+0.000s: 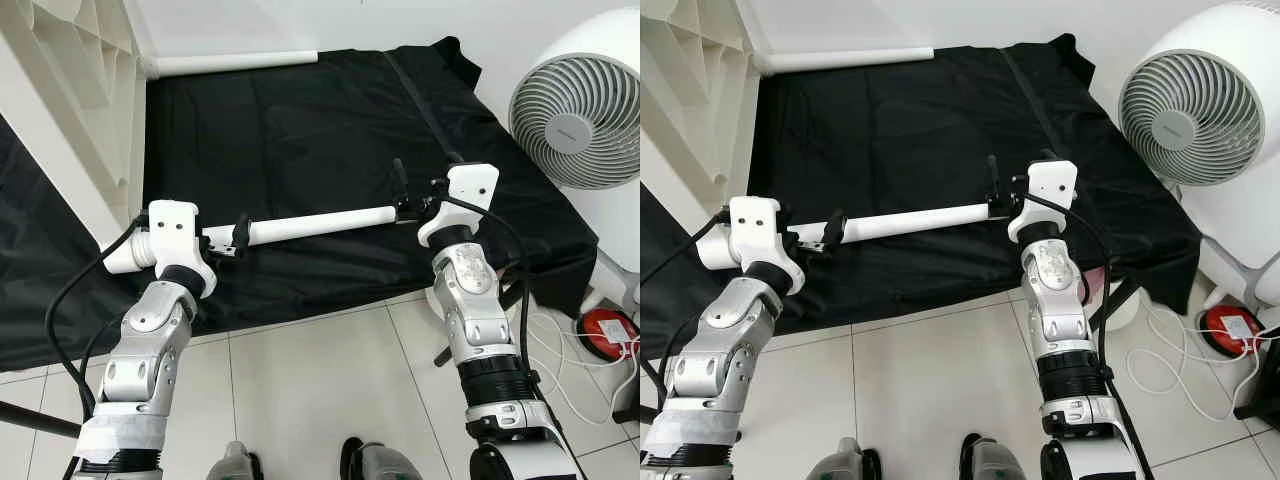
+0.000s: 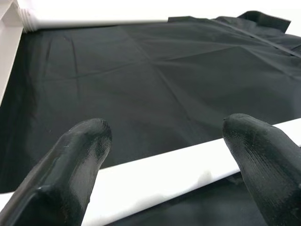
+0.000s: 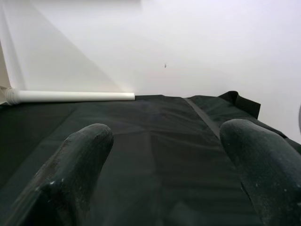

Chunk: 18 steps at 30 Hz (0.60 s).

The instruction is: Building children table

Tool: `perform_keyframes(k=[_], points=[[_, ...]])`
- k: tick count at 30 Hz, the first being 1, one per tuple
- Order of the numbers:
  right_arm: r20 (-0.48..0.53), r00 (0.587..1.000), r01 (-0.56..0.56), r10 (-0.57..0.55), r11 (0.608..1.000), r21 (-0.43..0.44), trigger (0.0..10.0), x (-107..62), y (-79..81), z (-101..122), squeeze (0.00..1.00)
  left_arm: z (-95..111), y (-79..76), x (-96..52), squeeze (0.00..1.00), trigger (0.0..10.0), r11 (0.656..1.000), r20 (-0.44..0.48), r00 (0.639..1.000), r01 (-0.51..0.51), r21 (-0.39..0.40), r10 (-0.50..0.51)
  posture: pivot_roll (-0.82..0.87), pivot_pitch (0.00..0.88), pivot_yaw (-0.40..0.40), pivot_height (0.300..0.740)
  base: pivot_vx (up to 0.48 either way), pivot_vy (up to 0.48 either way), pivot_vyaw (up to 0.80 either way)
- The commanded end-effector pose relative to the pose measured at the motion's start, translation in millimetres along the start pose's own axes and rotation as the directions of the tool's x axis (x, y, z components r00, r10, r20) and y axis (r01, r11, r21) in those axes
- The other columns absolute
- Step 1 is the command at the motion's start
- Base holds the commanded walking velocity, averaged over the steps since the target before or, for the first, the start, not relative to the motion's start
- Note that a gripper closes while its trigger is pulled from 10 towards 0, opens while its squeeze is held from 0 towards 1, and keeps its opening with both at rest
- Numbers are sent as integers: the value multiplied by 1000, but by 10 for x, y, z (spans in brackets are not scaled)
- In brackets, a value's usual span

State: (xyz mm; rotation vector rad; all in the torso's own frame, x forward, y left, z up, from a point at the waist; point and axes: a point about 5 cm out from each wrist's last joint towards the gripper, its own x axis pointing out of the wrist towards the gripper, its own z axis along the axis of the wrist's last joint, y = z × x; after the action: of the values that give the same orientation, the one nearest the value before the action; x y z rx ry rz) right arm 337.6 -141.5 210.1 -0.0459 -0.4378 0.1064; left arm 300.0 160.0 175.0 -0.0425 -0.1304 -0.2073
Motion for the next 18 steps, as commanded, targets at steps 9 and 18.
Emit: perform_keyframes(k=[9,18], points=[[-28,1000,-11,11,1000,-16,10000,-50,5,-50,0,-40,-22,-17,0,10000,1000,4,1000,-18,21,18,-38,114,22,740,0,0,0],[-45,999,-11,9,999,-43,10000,-112,-35,-89,0,-89,14,-122,0,10000,985,15,999,-31,168,29,-44,101,17,740,0,0,0]])
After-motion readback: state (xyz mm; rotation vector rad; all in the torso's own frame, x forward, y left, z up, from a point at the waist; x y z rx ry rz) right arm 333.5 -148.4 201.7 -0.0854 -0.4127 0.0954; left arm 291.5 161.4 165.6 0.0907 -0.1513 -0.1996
